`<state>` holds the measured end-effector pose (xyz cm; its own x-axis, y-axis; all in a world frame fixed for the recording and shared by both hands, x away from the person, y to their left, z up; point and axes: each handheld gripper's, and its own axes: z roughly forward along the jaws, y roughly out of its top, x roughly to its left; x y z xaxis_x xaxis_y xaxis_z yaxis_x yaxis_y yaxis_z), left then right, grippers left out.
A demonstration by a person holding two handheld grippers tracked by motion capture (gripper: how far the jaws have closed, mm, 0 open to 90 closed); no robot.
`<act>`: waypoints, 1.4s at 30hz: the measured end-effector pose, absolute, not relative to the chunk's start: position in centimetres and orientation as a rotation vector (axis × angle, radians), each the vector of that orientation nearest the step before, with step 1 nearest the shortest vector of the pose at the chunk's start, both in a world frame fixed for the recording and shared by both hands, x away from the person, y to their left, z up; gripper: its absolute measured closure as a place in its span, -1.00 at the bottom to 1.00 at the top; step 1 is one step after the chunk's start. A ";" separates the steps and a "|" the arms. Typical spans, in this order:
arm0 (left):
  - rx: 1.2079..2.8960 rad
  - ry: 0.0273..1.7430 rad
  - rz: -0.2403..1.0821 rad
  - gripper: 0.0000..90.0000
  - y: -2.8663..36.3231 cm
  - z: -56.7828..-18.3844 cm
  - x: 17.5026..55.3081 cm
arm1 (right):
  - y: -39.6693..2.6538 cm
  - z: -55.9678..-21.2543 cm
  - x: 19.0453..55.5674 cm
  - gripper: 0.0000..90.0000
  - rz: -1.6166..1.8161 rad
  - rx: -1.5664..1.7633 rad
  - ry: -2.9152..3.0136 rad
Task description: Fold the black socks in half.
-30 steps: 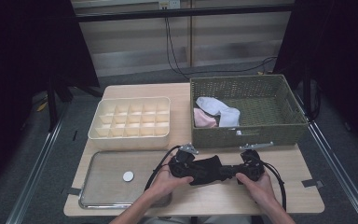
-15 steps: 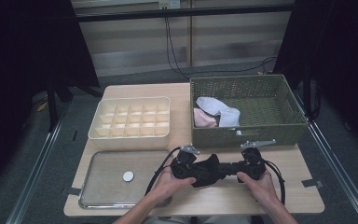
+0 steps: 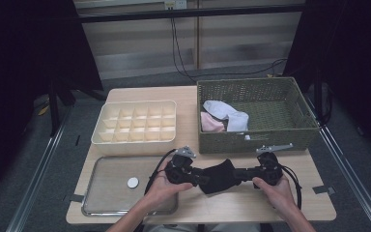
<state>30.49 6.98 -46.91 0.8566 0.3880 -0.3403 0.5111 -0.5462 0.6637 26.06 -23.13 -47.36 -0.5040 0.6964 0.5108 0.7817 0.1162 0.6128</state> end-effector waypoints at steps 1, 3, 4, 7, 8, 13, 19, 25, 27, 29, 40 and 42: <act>2.217 0.659 -0.196 0.27 7.3 -47.0 30.6 | -23.1 -47.4 26.1 0.80 -1.351 -1.512 -2.274; 2.205 0.679 -0.188 0.27 7.8 -47.1 30.9 | -23.1 -47.4 26.1 0.80 -1.351 -1.508 -2.279; 2.196 0.685 -0.195 0.26 7.8 -47.2 30.9 | -23.1 -47.4 26.1 0.80 -1.351 -1.508 -2.280; 2.219 0.687 -0.193 0.19 7.6 -47.8 30.9 | -23.1 -47.3 26.1 0.80 -1.355 -1.507 -2.278; 2.230 0.680 -0.187 0.18 7.5 -48.0 30.9 | -23.1 -47.2 26.1 0.79 -1.360 -1.503 -2.279; 2.239 0.670 -0.224 0.25 6.9 -48.7 31.0 | -22.8 -47.1 26.1 0.78 -1.364 -1.497 -2.286; 2.231 0.683 -0.288 0.44 6.6 -49.0 31.0 | -22.1 -46.8 26.2 0.75 -1.397 -1.468 -2.282; 2.248 0.671 -0.277 0.51 6.3 -49.1 30.8 | -20.2 -46.1 26.7 0.75 -1.410 -1.415 -2.299; 2.241 0.674 -0.288 0.52 6.4 -49.1 30.8 | -19.5 -45.9 26.9 0.74 -1.410 -1.393 -2.307; 2.253 0.680 -0.278 0.55 6.4 -49.1 30.8 | -19.0 -46.0 26.9 0.73 -1.412 -1.375 -2.308; 2.277 0.697 -0.265 0.76 6.4 -49.3 30.7 | -16.9 -47.4 25.8 0.62 -1.354 -1.301 -2.305; 2.279 0.692 -0.262 0.79 6.4 -49.3 30.6 | -16.6 -47.6 25.6 0.62 -1.348 -1.288 -2.306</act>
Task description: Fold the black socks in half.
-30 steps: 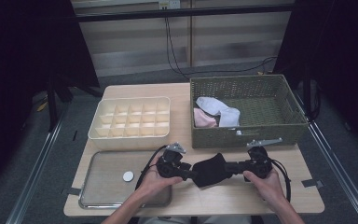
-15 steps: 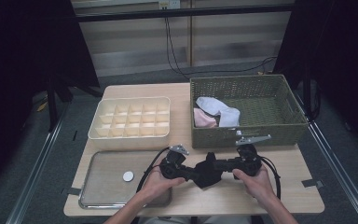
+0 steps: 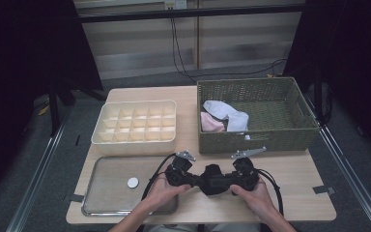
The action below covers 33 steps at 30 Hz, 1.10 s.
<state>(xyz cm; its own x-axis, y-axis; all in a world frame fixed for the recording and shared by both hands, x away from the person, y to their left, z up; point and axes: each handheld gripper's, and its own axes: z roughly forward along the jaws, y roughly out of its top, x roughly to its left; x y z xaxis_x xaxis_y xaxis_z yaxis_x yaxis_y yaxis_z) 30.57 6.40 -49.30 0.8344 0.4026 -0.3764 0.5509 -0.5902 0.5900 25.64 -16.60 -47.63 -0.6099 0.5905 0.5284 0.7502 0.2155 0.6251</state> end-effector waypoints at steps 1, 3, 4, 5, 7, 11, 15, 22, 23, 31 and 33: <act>2.282 0.697 -0.256 0.79 6.4 -49.3 30.5 | -16.4 -47.7 25.6 0.62 -1.343 -1.283 -2.308; 2.270 0.705 -0.277 0.81 6.5 -49.4 30.6 | -16.2 -47.9 25.6 0.63 -1.335 -1.273 -2.313; 2.274 0.708 -0.274 0.81 6.5 -49.4 30.6 | -16.1 -47.9 25.6 0.64 -1.331 -1.269 -2.320; 2.273 0.708 -0.274 0.81 6.5 -49.4 30.6 | -16.0 -48.0 25.6 0.65 -1.325 -1.271 -2.325; 2.275 0.705 -0.275 0.81 6.5 -49.4 30.6 | -15.6 -48.4 25.5 0.69 -1.302 -1.273 -2.343; 2.238 0.725 -0.325 0.74 6.9 -49.4 30.9 | -15.6 -48.6 25.8 0.71 -1.297 -1.275 -2.337; 2.181 0.735 -0.344 0.69 7.8 -48.6 31.2 | -16.0 -48.9 26.0 0.71 -1.300 -1.277 -2.300; 2.055 0.747 -0.336 0.40 8.1 -47.2 31.8 | -15.9 -48.9 26.0 0.71 -1.307 -1.270 -2.308; 2.033 0.746 -0.361 0.37 7.8 -47.4 31.9 | -15.8 -48.9 26.0 0.71 -1.311 -1.261 -2.311; 2.087 0.737 -0.317 0.85 7.1 -48.0 31.7 | -16.0 -48.6 25.8 0.58 -1.314 -1.259 -2.318; 2.110 0.725 -0.302 0.88 7.2 -48.0 31.7 | -16.2 -48.2 25.4 0.50 -1.326 -1.259 -2.309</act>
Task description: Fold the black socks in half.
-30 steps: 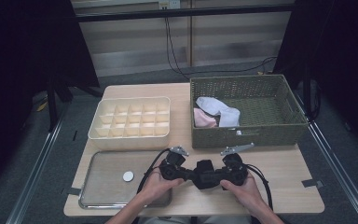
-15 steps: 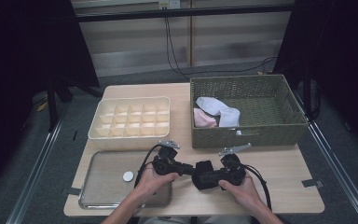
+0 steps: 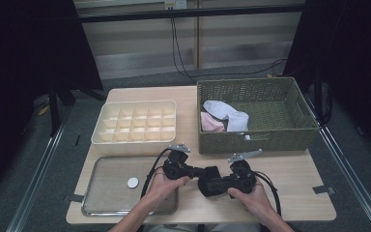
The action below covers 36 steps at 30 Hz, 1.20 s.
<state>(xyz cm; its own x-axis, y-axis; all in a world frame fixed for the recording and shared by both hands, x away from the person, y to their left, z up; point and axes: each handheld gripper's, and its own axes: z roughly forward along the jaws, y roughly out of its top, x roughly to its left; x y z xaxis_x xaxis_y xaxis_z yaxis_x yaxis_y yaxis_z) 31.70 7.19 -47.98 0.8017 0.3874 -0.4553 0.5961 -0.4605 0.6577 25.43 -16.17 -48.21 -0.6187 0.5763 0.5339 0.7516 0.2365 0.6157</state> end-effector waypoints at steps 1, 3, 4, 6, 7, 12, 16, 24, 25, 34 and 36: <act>2.117 0.720 -0.289 0.89 7.2 -48.0 31.7 | -16.4 -47.9 25.2 0.49 -1.346 -1.244 -2.299; 2.126 0.724 -0.269 0.90 7.4 -48.0 31.6 | -16.8 -47.4 24.8 0.47 -1.375 -1.249 -2.288; 2.130 0.726 -0.260 0.90 7.5 -48.0 31.6 | -17.2 -47.3 24.7 0.47 -1.395 -1.239 -2.269; 2.126 0.727 -0.261 0.90 7.6 -48.1 31.6 | -17.8 -46.9 24.5 0.52 -1.425 -1.248 -2.250; 2.127 0.722 -0.263 0.90 7.6 -48.1 31.6 | -18.1 -46.8 24.5 0.57 -1.437 -1.258 -2.237; 2.136 0.726 -0.259 0.89 7.7 -48.3 31.5 | -18.5 -47.3 24.6 0.73 -1.414 -1.304 -2.237; 2.125 0.737 -0.284 0.64 7.8 -48.4 31.5 | -17.7 -48.5 24.9 0.76 -1.305 -1.313 -2.286; 2.148 0.723 -0.346 -0.02 7.8 -48.8 31.4 | -17.4 -49.0 24.9 0.78 -1.266 -1.341 -2.315; 2.154 0.725 -0.351 -0.02 7.8 -48.9 31.4 | -17.4 -49.0 24.9 0.78 -1.266 -1.338 -2.321; 2.192 0.729 -0.393 -0.08 7.5 -49.7 31.3 | -17.4 -49.1 24.7 0.82 -1.241 -1.340 -2.336; 2.207 0.712 -0.381 -0.09 7.5 -49.6 31.3 | -17.4 -49.1 24.7 0.85 -1.241 -1.339 -2.338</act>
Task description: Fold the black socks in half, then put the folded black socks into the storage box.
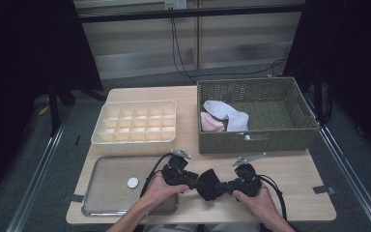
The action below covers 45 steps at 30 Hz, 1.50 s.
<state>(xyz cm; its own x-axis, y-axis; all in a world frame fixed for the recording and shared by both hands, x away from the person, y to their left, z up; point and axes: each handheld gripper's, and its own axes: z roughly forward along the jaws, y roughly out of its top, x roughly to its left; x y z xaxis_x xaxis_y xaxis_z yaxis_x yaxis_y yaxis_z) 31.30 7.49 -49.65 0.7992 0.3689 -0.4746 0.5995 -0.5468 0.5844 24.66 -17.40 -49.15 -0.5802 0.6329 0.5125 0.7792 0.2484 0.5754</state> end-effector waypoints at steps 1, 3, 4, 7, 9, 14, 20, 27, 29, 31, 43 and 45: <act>2.210 0.705 -0.376 -0.09 7.5 -49.6 31.3 | -17.4 -49.2 24.6 0.85 -1.241 -1.340 -2.336; 2.210 0.708 -0.384 -0.08 7.3 -49.6 31.0 | -17.4 -49.3 24.5 0.88 -1.242 -1.338 -2.340; 2.215 0.690 -0.395 -0.06 7.3 -49.7 31.1 | -17.4 -49.3 24.5 0.89 -1.240 -1.339 -2.341; 2.204 0.682 -0.419 -0.03 7.2 -49.8 31.1 | -17.3 -49.4 24.4 0.91 -1.241 -1.341 -2.350; 2.195 0.676 -0.450 -0.01 7.0 -49.9 31.1 | -17.3 -49.4 24.3 0.92 -1.245 -1.348 -2.346; 2.192 0.664 -0.498 0.12 6.8 -50.1 31.1 | -17.3 -49.5 24.3 0.94 -1.246 -1.349 -2.350; 2.199 0.610 -0.466 0.39 6.4 -49.6 30.4 | -17.3 -49.6 24.5 0.95 -1.258 -1.355 -2.347; 2.195 0.629 -0.397 0.47 6.6 -49.2 30.4 | -17.6 -49.3 25.0 0.82 -1.267 -1.350 -2.329; 2.177 0.638 -0.402 0.47 6.8 -49.1 30.7 | -17.8 -49.2 25.2 0.68 -1.287 -1.350 -2.331; 2.173 0.646 -0.389 0.47 7.1 -49.0 30.9 | -17.9 -49.1 25.2 0.55 -1.301 -1.368 -2.330; 2.151 0.678 -0.297 0.47 8.5 -48.0 31.1 | -19.0 -48.1 25.2 0.37 -1.368 -1.395 -2.359; 2.149 0.681 -0.301 0.47 8.6 -47.9 31.2 | -19.1 -48.0 25.2 0.38 -1.372 -1.392 -2.365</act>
<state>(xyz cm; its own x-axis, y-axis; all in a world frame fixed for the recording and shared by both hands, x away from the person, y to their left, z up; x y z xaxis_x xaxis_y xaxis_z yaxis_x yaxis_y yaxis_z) 31.17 8.61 -47.91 0.8235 0.3651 -0.4342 0.5669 -0.4989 0.6555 25.21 -19.08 -47.98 -0.5860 0.6658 0.4618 0.7315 0.1895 0.6550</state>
